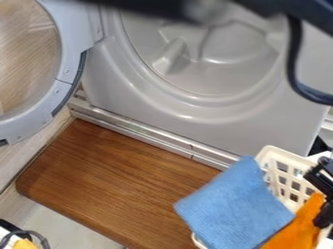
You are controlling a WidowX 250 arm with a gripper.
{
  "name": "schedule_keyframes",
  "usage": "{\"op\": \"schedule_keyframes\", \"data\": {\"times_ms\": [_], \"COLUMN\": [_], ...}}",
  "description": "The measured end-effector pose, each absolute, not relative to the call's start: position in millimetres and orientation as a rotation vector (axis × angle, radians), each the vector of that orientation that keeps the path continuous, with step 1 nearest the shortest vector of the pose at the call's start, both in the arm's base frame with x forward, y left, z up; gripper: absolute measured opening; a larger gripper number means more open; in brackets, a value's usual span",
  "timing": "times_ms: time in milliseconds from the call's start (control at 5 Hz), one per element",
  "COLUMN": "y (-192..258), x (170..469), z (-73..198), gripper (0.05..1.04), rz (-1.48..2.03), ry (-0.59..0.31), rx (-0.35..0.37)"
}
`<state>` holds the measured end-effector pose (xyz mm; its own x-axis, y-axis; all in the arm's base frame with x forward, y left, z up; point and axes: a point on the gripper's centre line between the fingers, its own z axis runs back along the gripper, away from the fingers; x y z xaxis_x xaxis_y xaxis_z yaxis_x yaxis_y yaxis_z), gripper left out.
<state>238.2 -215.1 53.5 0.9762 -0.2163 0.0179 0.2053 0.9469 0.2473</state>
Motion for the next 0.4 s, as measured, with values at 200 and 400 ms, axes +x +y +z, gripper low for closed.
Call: {"op": "schedule_keyframes", "data": {"times_ms": [200, 400], "y": [-177.9, -147.9], "x": [233.8, 231.5], "z": [55.1, 47.2], "gripper": [0.090, 0.090], "rz": [-0.134, -0.099], "ry": [-0.009, 0.020], "rx": [0.270, 0.270]}}
